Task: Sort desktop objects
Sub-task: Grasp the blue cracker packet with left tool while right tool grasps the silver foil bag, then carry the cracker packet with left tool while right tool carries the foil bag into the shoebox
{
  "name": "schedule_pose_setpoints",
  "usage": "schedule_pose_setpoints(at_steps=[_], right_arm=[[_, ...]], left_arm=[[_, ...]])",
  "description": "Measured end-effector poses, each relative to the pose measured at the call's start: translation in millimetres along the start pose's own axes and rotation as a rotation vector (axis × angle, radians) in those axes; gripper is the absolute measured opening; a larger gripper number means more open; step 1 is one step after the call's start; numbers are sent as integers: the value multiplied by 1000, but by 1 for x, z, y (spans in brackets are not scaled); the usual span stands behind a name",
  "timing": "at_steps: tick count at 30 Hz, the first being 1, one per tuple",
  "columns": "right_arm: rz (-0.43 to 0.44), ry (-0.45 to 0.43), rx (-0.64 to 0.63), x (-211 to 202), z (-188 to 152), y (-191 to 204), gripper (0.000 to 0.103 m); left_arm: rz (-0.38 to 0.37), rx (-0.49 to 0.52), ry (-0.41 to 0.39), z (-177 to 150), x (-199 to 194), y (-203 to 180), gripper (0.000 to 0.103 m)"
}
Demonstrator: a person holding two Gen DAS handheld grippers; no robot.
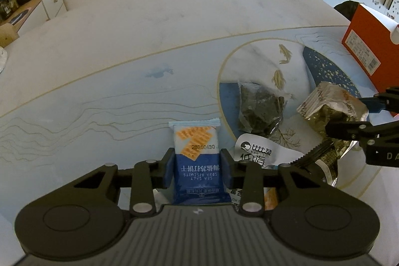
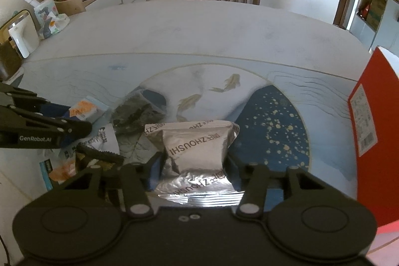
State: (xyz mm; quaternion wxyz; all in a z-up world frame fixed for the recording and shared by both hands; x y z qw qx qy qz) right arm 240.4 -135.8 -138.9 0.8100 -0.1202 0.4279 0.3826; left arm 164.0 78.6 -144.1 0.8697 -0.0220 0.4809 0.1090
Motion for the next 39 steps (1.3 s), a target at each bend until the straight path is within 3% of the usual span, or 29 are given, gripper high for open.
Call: schedule_pose_setpoints(at_steps=[15, 27, 39], right_arm=[[-15, -31, 36, -23, 1, -10, 51], [-22, -60, 73, -51, -1, -10, 51], [-129, -121, 144, -98, -13, 5, 51]], left_arm=[[-39, -23, -53, 10, -25, 0, 36], [-123, -12, -94, 16, -52, -17, 36], [-220, 54, -162, 16, -81, -38, 36]])
Point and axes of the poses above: each gripper's, at about its wrist camera, not at the fingertips, and x roughly the way its jaws point, y to its left, z to its top, the point moved 2 cm from there along x, roughly the way its jaws point, and after that the axes turned 5 degrees about z, right-handed, at the moved point
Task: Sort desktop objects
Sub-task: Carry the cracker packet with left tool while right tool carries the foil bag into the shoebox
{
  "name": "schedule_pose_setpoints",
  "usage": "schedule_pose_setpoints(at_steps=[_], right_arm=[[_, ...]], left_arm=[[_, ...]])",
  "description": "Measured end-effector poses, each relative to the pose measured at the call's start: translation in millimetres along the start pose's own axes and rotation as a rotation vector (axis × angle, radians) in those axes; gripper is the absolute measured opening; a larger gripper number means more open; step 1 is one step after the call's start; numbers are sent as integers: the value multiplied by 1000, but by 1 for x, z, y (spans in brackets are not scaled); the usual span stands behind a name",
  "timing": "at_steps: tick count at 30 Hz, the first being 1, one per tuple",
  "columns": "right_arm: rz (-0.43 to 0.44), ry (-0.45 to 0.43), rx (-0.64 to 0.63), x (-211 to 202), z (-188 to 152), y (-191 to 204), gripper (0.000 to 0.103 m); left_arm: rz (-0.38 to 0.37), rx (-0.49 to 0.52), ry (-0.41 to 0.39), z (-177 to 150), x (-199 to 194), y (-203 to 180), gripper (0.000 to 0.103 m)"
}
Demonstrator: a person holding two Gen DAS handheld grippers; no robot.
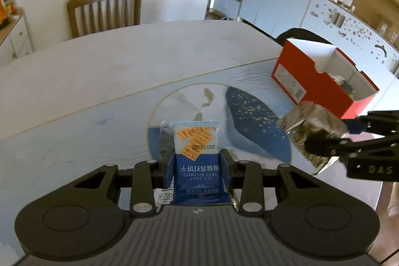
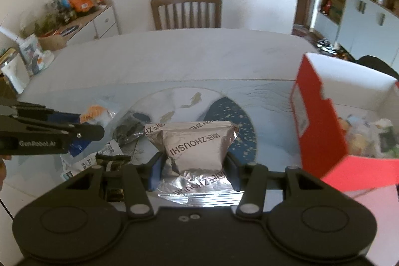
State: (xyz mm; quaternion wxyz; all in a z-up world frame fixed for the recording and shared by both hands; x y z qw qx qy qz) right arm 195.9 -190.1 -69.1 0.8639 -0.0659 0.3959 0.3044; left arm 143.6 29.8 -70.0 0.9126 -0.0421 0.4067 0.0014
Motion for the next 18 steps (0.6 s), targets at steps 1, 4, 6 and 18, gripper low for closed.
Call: schedule_pose_setpoints(at_steps=[1, 4, 6, 18], right_arm=[[-15, -8, 4, -5, -1, 0, 51], [-45, -29, 26, -20, -3, -3, 51], [-54, -45, 38, -29, -4, -6, 51], [-42, -82, 65, -59, -2, -72, 51]], left_arm=[[-14, 8, -1, 0, -2, -3, 36], [-43, 42, -10, 2, -7, -14, 36], [-63, 59, -19, 5, -11, -21, 36], [-115, 86, -41, 31, -13, -92, 36]])
Point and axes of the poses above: each gripper's, at about its wrist camera, not at the fingertips, and x roughly the way its jaws point, y to its left, z to its top, the point moved 2 cm from there along x, roughly the way its jaws point, and after that the axes turned 5 degrees about z, right-handed, at the moved point
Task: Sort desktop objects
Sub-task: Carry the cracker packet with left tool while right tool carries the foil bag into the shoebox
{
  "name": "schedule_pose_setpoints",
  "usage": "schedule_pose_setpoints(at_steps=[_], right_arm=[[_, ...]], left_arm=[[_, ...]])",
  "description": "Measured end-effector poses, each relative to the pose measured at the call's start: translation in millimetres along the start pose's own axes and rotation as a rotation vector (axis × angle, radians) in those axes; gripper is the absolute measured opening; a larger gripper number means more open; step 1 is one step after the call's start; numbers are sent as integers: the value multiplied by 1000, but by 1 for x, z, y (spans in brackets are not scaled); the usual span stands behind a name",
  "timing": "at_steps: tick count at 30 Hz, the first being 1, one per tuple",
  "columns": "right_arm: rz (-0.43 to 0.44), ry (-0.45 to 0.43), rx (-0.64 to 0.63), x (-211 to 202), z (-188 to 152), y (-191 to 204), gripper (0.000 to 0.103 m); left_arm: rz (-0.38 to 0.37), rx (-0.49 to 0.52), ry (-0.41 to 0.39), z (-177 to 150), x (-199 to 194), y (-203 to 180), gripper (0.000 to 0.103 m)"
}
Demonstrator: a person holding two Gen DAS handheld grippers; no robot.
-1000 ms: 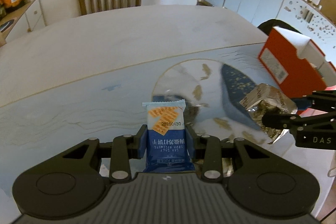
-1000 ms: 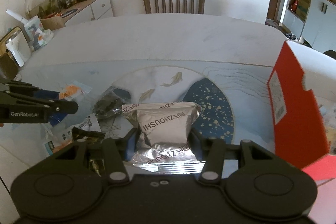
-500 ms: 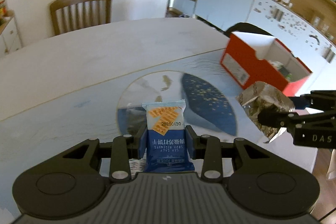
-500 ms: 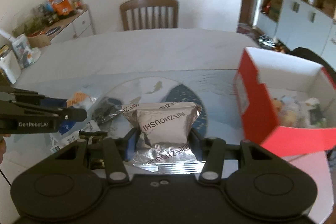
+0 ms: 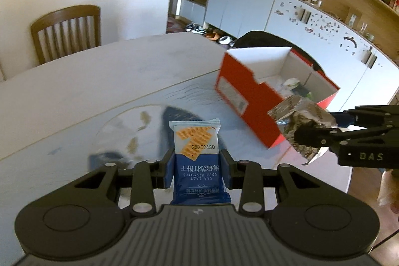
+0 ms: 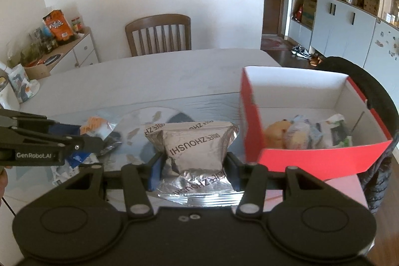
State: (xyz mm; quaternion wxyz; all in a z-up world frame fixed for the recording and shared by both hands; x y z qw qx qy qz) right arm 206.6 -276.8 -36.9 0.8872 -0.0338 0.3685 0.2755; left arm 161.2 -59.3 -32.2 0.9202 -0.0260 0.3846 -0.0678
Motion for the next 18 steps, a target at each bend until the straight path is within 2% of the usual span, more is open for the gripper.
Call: schedule_pose_setpoints(at_steps=[18], right_arm=[[-45, -43, 40, -14, 30, -138, 51]], left_arm=[[-64, 98, -38, 79, 61, -121, 36]])
Point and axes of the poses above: each gripper's, at about its wrist camera, not at the fingertips, and x roughly the way its jaws point, y to its left, z to its top, the point moved 2 cm from there along x, roughly the way its jaws point, and after that the axes turned 5 degrees about z, right-handed, at the moved point
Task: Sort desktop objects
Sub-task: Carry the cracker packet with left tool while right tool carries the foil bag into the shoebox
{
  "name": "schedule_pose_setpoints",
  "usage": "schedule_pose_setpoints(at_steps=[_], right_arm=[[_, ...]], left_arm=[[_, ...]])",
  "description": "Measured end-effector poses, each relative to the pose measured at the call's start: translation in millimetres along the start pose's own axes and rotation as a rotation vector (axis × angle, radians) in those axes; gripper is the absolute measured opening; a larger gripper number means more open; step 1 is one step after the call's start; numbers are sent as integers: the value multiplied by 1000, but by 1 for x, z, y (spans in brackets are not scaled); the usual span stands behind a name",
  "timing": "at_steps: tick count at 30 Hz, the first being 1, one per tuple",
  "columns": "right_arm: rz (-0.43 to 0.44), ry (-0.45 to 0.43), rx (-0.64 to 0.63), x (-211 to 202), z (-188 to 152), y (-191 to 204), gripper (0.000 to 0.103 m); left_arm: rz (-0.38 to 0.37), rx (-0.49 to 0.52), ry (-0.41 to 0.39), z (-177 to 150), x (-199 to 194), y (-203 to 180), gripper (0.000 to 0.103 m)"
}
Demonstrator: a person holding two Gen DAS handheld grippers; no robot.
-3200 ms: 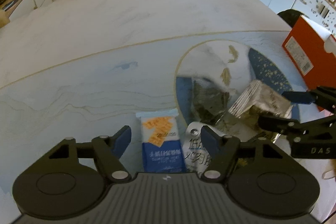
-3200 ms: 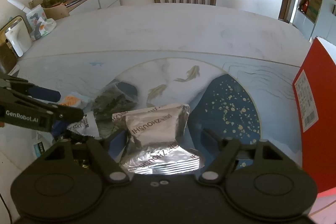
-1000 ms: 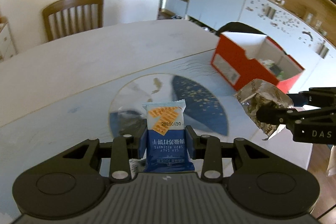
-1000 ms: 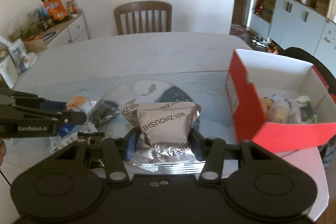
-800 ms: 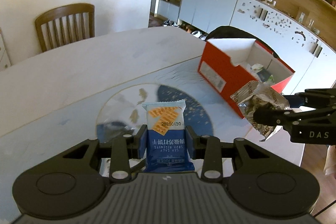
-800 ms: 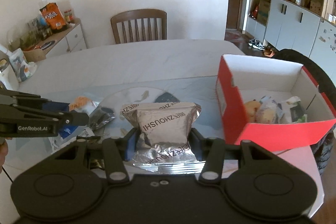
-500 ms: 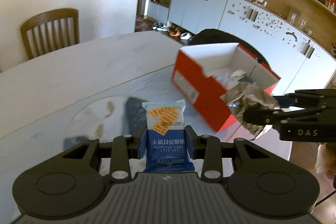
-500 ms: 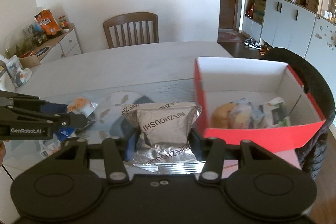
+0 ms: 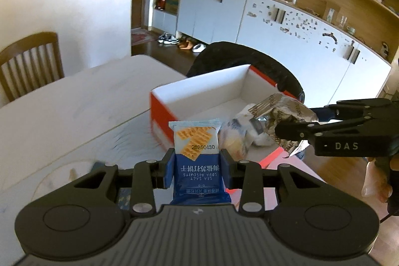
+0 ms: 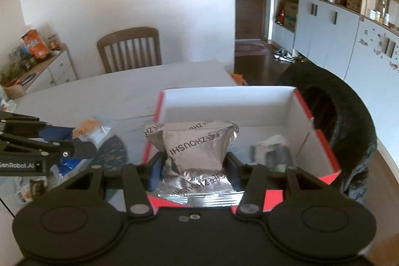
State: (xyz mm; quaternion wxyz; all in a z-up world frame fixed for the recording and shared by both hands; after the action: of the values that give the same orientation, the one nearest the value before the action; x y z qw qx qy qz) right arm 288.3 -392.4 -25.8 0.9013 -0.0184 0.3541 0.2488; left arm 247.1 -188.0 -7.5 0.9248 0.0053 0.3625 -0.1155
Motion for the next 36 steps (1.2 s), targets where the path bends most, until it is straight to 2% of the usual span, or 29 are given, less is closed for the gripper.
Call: schedule_pose_setpoints(at_steps=[6, 15, 23, 36], right_arm=[[-17, -1, 25, 8, 6, -38, 51], [-28, 23, 19, 34, 11, -70, 51], [-12, 70, 9, 66, 16, -88, 51], [11, 166, -55, 120, 19, -87, 51]], left_arm=[[4, 56, 2, 27, 28, -27, 36], [38, 122, 48, 54, 82, -51, 36], [83, 171, 117, 58, 125, -57, 36], [141, 240, 215, 55, 174, -58, 36]])
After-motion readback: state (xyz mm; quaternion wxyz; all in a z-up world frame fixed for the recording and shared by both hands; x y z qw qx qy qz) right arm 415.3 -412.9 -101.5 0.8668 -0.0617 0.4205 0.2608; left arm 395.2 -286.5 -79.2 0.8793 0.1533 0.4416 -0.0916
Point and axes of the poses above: each gripper's, at about its wrist camera, not at the fingertips, and x roughly the way its jaws point, y to its left, z to its top, the point moved 2 cm from there along x, roughly the way its jaws point, and after that the axes turned 5 degrees about z, right-handed, at the moved point
